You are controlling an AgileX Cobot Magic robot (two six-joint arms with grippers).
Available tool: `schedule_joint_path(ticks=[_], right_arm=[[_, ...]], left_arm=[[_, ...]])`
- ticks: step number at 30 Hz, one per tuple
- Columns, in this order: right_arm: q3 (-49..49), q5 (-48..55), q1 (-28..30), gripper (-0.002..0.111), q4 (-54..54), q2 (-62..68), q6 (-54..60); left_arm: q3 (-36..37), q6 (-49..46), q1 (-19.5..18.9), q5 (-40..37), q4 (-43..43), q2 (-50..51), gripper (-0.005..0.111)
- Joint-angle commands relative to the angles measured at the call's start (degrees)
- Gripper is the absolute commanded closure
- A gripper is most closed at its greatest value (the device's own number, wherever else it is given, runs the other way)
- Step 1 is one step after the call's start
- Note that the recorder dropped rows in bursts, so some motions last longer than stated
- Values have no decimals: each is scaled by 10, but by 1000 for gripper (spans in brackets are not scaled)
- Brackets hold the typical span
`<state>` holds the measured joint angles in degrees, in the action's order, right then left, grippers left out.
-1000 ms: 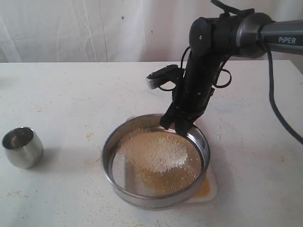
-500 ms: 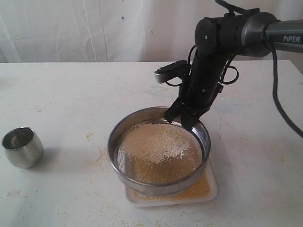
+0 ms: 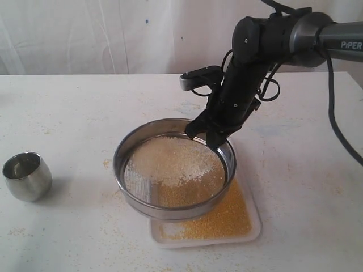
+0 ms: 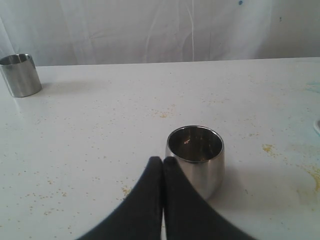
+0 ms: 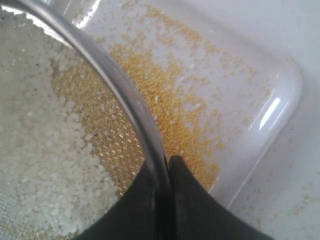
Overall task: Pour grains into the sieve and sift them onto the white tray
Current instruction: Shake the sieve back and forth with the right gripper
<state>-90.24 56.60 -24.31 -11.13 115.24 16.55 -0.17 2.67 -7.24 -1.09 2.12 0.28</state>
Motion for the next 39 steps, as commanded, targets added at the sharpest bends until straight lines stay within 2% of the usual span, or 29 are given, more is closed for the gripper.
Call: schedule_joint_path(ticks=[1,2,5,6,8,9,11,12,15,16,18,19,22,23,26,27,29,30,32,33,34,35,36,37,39], right_arm=[[-4,24,4,108,-25,-19,104],[-4,27,4,108,-13,-19,100],[-4,-4,11,108,16,-20,-56],[-4,6,11,108,-3,-21,-23],[-4,35,10,108,-32,-23,125],[-4,25,10,108,-23,-24,104],[-4,-17,17,108,13,-26,-61],[-4,-17,17,108,8,-27,-76],[-4,56,7,108,-64,-30,180],[-4,56,7,108,-50,-31,168],[-4,-11,16,108,14,-33,-26],[-4,-21,16,108,18,-34,-85],[-4,22,10,108,-33,-42,141],[-4,18,10,108,-24,-43,131],[-4,-32,17,108,31,-45,-88],[-4,-18,17,108,9,-46,-40],[-4,36,10,108,-27,-45,149],[-2,26,10,108,-7,-45,133],[3,-31,17,108,65,-47,-73],[8,-35,20,108,69,-48,-116],[8,-25,20,108,46,-49,-69],[9,6,18,108,0,-49,60],[10,24,16,108,-21,-49,131],[12,24,16,108,-15,-49,141],[14,-33,22,108,45,-52,-30]], left_arm=[[2,1,0,-2,5,-3,107],[2,1,0,-2,5,-3,107],[2,1,0,-2,5,-3,107],[2,1,0,-2,5,-3,107],[2,1,0,-2,5,-3,107],[2,1,0,-2,5,-3,107],[2,1,0,-2,5,-3,107],[2,1,0,-2,5,-3,107],[2,1,0,-2,5,-3,107],[2,1,0,-2,5,-3,107],[2,1,0,-2,5,-3,107],[2,1,0,-2,5,-3,107],[2,1,0,-2,5,-3,107],[2,1,0,-2,5,-3,107],[2,1,0,-2,5,-3,107],[2,1,0,-2,5,-3,107],[2,1,0,-2,5,-3,107],[2,1,0,-2,5,-3,107],[2,1,0,-2,5,-3,107],[2,1,0,-2,5,-3,107],[2,1,0,-2,5,-3,107],[2,1,0,-2,5,-3,107],[2,-1,0,-2,5,-3,107],[2,-1,0,-2,5,-3,107],[2,-1,0,-2,5,-3,107]])
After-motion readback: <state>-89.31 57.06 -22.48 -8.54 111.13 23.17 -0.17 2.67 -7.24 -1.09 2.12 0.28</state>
